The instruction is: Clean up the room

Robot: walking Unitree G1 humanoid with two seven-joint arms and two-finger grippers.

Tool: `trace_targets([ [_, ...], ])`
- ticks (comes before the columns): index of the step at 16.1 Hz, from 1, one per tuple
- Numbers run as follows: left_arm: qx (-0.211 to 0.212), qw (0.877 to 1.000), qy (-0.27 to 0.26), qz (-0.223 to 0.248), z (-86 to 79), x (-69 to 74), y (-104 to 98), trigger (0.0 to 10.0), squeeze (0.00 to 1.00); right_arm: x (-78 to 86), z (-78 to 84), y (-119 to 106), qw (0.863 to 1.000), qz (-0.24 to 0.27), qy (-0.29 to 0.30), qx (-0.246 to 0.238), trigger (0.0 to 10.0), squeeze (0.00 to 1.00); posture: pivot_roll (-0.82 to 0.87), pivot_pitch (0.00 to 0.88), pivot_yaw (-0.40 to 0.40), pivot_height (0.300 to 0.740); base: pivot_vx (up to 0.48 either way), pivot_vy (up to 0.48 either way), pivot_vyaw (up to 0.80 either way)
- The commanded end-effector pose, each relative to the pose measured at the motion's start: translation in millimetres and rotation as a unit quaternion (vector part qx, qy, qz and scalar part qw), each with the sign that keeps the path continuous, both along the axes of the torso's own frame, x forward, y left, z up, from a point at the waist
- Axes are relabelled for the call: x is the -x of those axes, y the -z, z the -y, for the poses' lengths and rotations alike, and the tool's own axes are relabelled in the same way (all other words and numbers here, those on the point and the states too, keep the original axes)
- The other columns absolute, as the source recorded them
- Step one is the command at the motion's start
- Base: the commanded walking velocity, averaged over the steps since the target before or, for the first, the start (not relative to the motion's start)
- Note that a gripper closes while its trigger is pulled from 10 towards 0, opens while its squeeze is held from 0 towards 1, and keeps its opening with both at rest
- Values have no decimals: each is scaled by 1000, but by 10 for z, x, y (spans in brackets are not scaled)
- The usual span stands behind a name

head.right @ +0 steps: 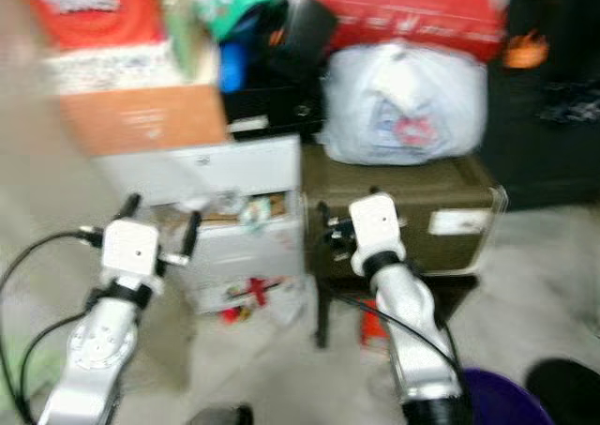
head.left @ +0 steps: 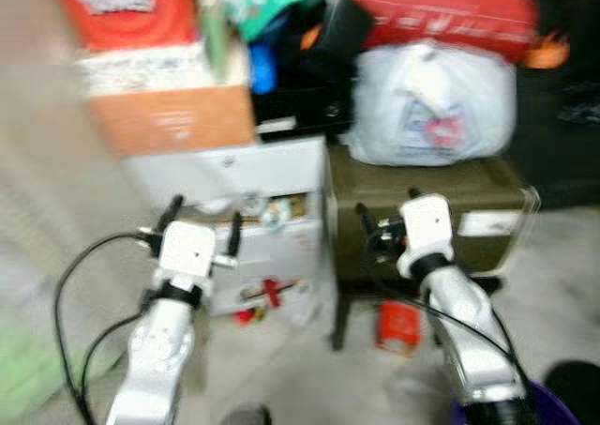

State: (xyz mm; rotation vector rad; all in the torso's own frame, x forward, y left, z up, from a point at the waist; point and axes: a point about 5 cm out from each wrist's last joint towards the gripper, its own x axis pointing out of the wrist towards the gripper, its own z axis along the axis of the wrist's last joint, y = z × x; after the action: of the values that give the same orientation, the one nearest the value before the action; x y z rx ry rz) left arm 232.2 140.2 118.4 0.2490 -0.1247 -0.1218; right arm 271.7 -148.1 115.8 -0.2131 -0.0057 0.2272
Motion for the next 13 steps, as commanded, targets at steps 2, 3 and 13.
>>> trace_targets([
  [2, -12, 1000, -3, -6, -75, 20, -1, 10000, 0, -23, -13, -42, 1000, 8, -3, -3, 10000, 0, -43, 0, 8, 740, 0, 0, 800],
  [3, -16, 1000, -2, -10, -90, 34, 21, 10000, 0, -20, -5, -37, 1000, 8, -2, -3, 10000, 0, -40, 0, 7, 740, 0, 0, 613],
  [13, -19, 1000, -2, -18, -127, 60, 60, 10000, 0, -29, 18, -18, 1000, 7, 6, 4, 10000, 0, -41, 0, 10, 740, 0, 0, 160],
])
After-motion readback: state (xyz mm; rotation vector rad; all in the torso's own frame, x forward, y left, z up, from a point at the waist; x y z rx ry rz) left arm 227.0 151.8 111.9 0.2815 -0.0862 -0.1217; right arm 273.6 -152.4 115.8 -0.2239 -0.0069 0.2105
